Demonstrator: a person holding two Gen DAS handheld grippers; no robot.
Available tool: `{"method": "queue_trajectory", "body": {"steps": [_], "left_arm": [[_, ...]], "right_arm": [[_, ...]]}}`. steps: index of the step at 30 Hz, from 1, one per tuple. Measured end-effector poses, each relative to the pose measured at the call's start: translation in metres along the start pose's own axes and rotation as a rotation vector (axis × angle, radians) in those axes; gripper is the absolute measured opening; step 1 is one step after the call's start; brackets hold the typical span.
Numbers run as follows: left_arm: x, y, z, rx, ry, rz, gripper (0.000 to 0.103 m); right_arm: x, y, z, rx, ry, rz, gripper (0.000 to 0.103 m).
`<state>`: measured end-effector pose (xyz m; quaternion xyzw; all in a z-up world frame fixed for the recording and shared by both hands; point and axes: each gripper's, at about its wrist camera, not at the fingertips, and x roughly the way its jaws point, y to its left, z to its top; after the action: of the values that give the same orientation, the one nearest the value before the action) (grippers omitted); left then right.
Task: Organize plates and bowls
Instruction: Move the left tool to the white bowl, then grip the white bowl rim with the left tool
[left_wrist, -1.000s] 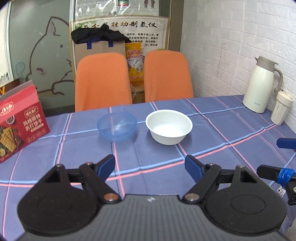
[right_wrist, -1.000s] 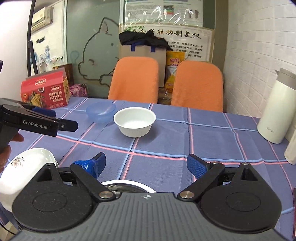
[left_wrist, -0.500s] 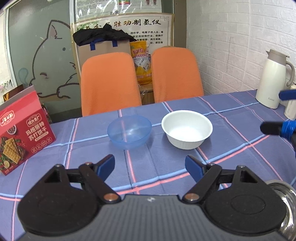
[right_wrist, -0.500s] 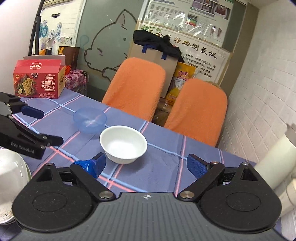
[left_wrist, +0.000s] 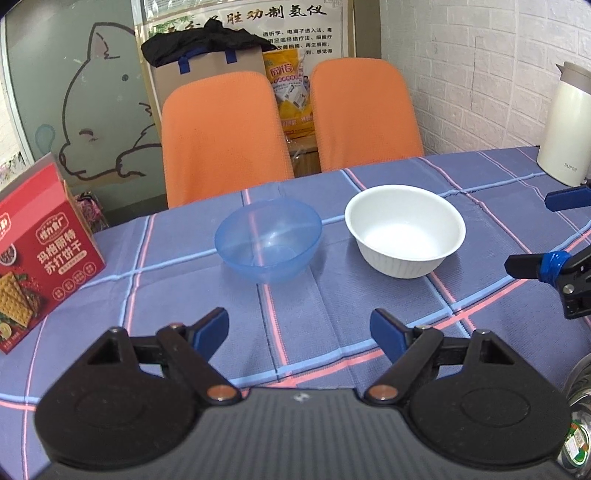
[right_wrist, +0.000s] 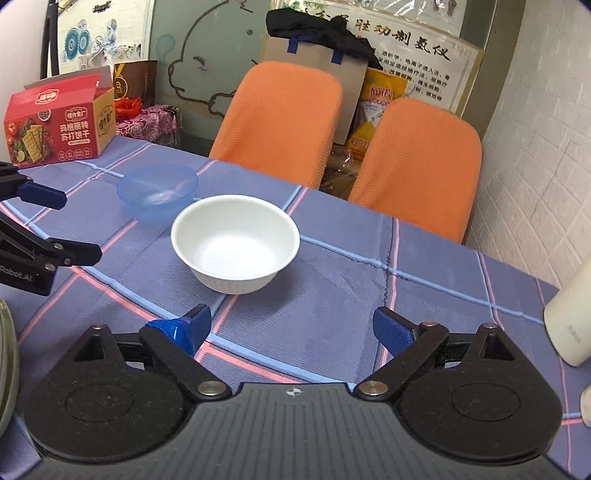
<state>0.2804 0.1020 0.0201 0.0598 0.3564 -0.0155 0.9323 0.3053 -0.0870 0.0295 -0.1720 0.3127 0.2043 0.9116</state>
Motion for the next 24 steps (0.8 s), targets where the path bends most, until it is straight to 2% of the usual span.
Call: {"method": "queue_trajectory", "body": {"steps": [6,12,17,20,24], "left_arm": [[0.007,-0.007,0.016,0.033,-0.014,-0.018,0.084],[0.025,-0.001,0.059,0.020,-0.063,-0.144,0.084],[0.065,-0.005,0.096,0.016,-0.015,-0.239,0.084],[0.087,-0.013,0.112,0.031,0.012,-0.238,0.084],[0.110,-0.022,0.118,0.048,0.048,-0.247,0.084]], "right_arm": [[0.015,-0.006,0.004,0.015,-0.013,0.056,0.082],[0.037,-0.013,0.013,0.036,-0.006,0.090,0.082],[0.052,-0.018,0.015,0.051,0.019,0.136,0.082],[0.049,-0.020,0.011,0.060,0.020,0.166,0.082],[0.048,-0.022,0.009,0.067,0.007,0.199,0.082]]}}
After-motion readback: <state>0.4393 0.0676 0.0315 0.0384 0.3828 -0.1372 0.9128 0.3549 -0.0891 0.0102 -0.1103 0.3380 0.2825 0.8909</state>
